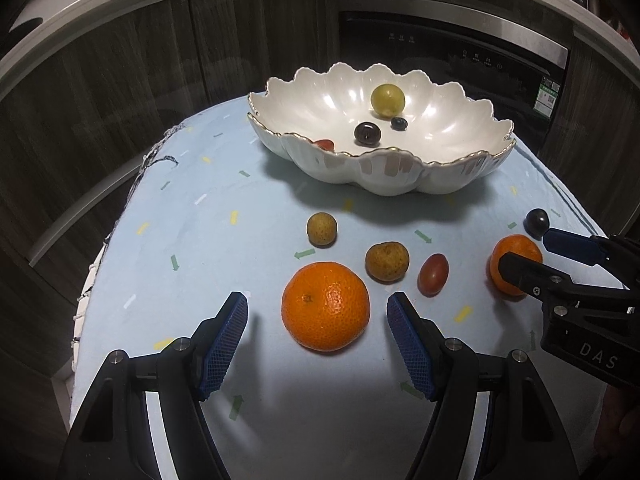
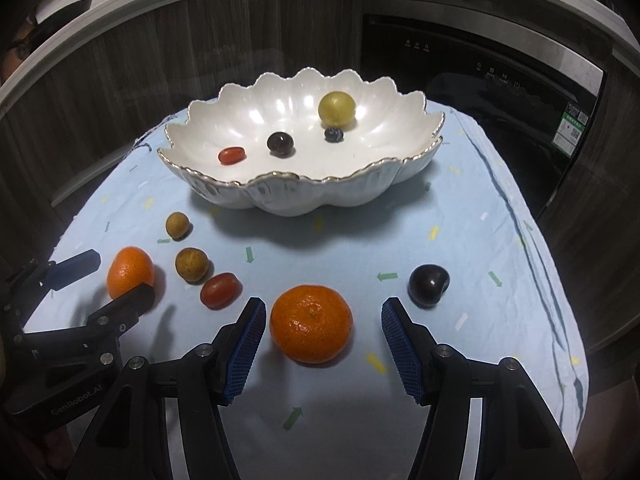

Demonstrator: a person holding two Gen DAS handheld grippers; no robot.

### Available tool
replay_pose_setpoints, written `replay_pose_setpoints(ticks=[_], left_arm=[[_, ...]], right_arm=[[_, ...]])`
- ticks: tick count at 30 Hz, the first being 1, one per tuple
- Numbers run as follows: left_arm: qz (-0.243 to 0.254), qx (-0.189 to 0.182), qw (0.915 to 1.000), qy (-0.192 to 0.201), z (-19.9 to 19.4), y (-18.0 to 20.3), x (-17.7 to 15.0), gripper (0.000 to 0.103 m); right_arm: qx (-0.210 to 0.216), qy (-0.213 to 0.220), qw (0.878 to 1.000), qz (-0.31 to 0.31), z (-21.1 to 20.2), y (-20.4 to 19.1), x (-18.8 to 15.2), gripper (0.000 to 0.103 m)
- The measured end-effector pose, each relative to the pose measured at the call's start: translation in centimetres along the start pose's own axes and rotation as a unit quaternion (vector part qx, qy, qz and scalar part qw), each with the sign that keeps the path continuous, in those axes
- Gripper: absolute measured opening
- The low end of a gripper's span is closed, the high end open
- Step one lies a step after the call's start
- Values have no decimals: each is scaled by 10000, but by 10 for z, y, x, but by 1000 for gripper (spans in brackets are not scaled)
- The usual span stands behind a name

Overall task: Organize fruits
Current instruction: 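Move both open tools back from the bowl toward the two mandarins, then close the left tool on a mandarin while the right tool grasps another mandarin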

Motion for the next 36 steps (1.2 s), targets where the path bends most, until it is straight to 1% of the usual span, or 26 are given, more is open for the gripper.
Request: replay_pose_setpoints(ticks=[8,13,15,18,21,22,24,27,33,36], left_arm=[[-40,55,9999,-98,10,-3,-1,71],[-39,-8,9999,-155,15,-1,-2,60],[-40,-58,9998,-205,18,0,-3,51],[-41,-143,9996,-231,19,3,-3,46],[-18,-135,9996,-228,18,4,-3,45],[-26,-144,9996,-231,18,4,-3,45],[-29,-160,9996,-240,18,4,-3,45],[-16,-158,9996,-214,14,5,-2,44],[-2,-161,9998,-96,4,7,3,44],[-19,-218,9997,-51,-1,8,6,44]], right_arm=[[33,-124,9999,-39,12,-3,-4,62],[40,-193,9998,-52,17,-4,-6,62],[17,-236,9997,-50,20,-3,-8,62],[24,-307,9995,-40,23,-2,-9,61],[48,-305,9995,-18,23,-1,-10,59],[47,-292,9996,-18,22,-1,-9,56],[111,-279,9995,-42,22,-4,-9,46],[92,-262,9995,-157,20,-8,-9,45],[103,-185,9997,-106,13,-5,-4,44],[109,-127,9998,-107,8,-6,-2,44]])
Point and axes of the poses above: each gripper's, at about its wrist camera, not at the fingertips, and z roughly the way its jaws point, y to its right, x to its top, the point moved 9 cm from there along z, roughly the way its jaws point
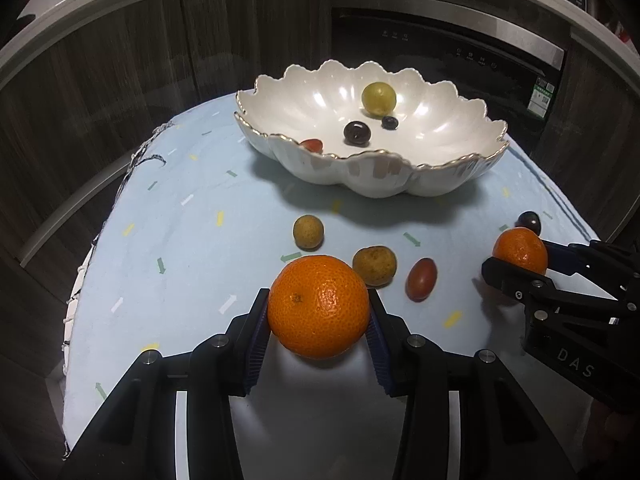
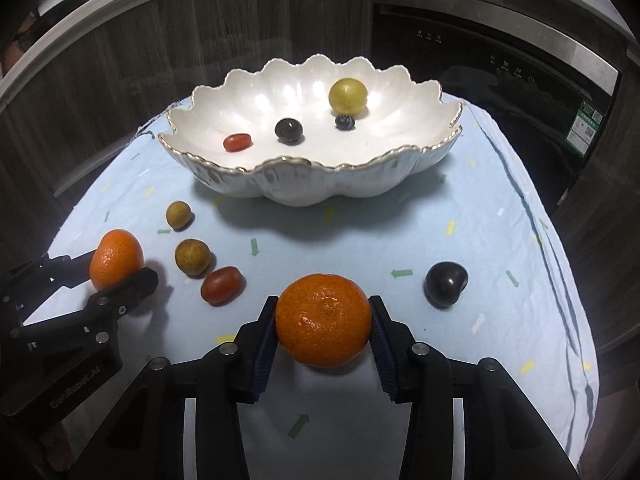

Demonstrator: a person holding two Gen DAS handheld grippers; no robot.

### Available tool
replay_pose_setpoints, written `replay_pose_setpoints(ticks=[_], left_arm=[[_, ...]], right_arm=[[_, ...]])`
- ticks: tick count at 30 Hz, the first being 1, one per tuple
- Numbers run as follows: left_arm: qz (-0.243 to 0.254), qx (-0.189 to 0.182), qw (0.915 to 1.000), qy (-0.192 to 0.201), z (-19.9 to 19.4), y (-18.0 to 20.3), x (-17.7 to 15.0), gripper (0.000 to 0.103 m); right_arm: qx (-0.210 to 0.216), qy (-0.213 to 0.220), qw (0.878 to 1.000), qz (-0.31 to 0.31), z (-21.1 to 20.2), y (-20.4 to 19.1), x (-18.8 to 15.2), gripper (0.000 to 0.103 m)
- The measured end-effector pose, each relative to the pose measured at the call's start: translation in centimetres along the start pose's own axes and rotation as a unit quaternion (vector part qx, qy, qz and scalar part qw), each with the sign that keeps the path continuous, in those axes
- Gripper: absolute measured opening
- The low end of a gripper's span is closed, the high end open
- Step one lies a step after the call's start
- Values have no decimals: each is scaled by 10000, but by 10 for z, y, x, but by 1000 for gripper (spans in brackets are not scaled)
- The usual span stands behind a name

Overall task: Organize fruits
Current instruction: 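Close the left tool on a mandarin while the right tool grasps another mandarin, then carry both mandarins up and over the white bowl with both tools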

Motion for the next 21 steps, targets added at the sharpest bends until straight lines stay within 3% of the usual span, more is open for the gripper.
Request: replay_pose_setpoints(ticks=[21], left_arm=[[60,36,9992,396,-33,0,31,44]], right_arm=[[-15,500,9987,28,-36,1,34,44]])
Point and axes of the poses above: each gripper's, at about its wrist camera, not at the fingertips, and z roughly the way its jaws point, y to its right, x to its top, the point moved 9 cm from there along z, roughly the way its jaws point
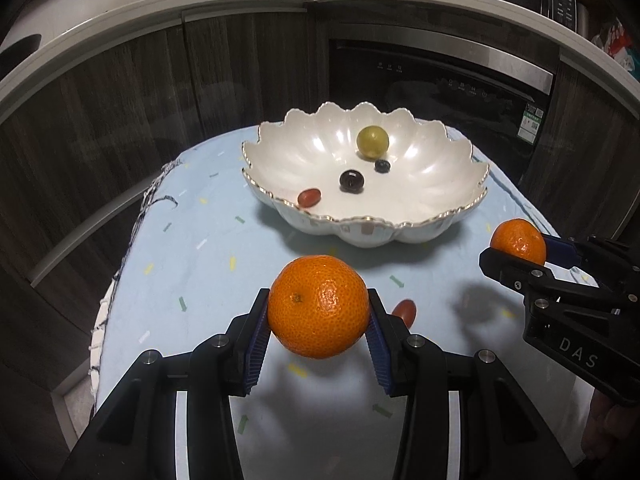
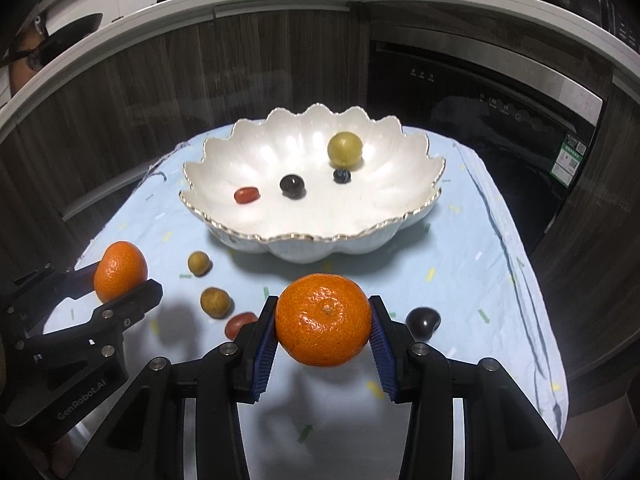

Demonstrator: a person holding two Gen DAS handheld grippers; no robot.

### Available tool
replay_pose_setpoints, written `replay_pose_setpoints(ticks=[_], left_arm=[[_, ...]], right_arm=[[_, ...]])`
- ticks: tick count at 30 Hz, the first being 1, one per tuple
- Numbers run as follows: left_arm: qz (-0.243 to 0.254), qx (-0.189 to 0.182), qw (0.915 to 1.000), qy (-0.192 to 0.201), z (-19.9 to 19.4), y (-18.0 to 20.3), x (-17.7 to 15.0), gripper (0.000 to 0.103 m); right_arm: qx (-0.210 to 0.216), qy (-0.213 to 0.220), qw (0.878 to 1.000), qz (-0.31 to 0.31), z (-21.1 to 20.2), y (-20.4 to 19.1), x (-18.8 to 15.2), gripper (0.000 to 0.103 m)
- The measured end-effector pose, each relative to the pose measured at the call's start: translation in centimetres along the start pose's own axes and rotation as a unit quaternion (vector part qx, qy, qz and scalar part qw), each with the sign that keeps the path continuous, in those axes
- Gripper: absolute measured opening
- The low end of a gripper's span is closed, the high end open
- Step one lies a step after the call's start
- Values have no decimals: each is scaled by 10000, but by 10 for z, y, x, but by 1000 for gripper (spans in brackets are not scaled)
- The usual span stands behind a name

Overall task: Organize fruits
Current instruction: 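Carry both mandarins up and over the white bowl with both tools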

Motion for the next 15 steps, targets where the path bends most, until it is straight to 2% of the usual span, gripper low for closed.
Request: replay_pose_setpoints(ticks=[15], left_arm=[[111,-58,9997,226,6,9,44,44]], right_arm=[[-73,291,9995,91,-7,15,37,44]])
Point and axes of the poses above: each gripper's, at about its wrist camera, not at the fingertips, and z roughly the way its jaws point, y to its right, x to its top, the point moved 9 cm from there along z, roughly the way its jaws point
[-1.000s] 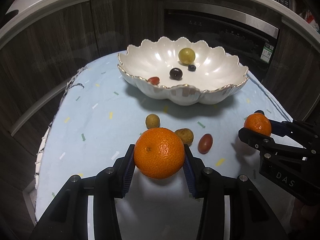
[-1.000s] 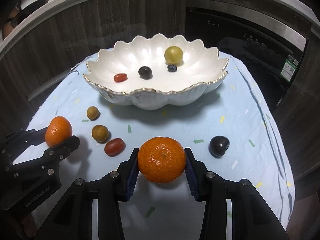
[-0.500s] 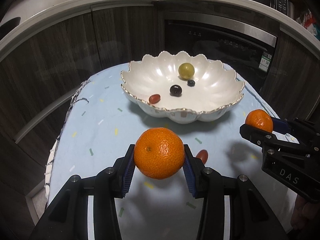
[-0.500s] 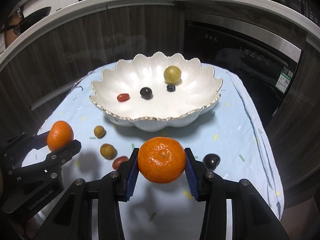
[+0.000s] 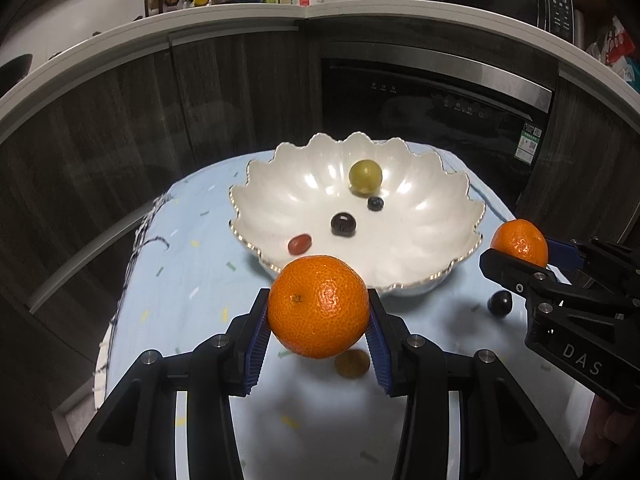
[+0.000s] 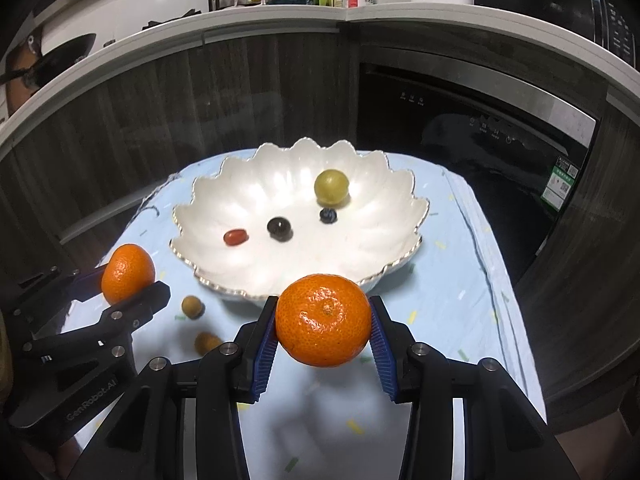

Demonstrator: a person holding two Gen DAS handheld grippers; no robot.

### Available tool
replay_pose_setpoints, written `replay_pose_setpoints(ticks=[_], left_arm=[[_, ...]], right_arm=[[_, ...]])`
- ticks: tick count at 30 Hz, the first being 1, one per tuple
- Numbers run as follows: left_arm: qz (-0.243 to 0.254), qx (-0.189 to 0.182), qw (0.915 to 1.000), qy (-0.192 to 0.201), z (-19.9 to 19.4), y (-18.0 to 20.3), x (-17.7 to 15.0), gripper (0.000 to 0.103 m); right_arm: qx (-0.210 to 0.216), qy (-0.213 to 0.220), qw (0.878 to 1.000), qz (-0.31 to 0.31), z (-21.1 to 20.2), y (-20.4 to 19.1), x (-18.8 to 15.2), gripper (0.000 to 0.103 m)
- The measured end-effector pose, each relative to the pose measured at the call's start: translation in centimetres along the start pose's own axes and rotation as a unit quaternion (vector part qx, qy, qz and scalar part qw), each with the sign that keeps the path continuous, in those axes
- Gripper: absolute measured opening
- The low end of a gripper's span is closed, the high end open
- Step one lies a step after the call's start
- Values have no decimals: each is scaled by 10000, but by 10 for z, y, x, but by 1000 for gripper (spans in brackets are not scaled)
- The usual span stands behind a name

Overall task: Organize fruits
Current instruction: 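Carry both mandarins up and over the white bowl with both tools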

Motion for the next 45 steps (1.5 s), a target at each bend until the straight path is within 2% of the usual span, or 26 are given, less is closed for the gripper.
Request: replay_pose_setpoints(ticks=[21,41,43,44,45], left_arm=[[161,-233,9994,-174,41,12,32,44],[255,-251,9982,-486,68,17,29,45],[241,-228,9982,-492,68,16,28,58],[229,-188,9986,-445,67,14,29,73],[206,-148,9990,-377,65,13,31,80]], right_arm=[[-11,-23,10000,34,28,14,36,44],[125,-231,9997,-28,53,16,35,45],[161,-267,9995,1,56,16,34,45],[181,-302,9994,30,58,17,33,45],[172,-324,9993,52,59,17,33,46]])
Point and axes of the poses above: each gripper's, at about its wrist camera, not at the fingertips, and z roughly the way its jaws point, y to its right, x to its top, the point moved 9 cm from there along z, roughly the way its jaws point
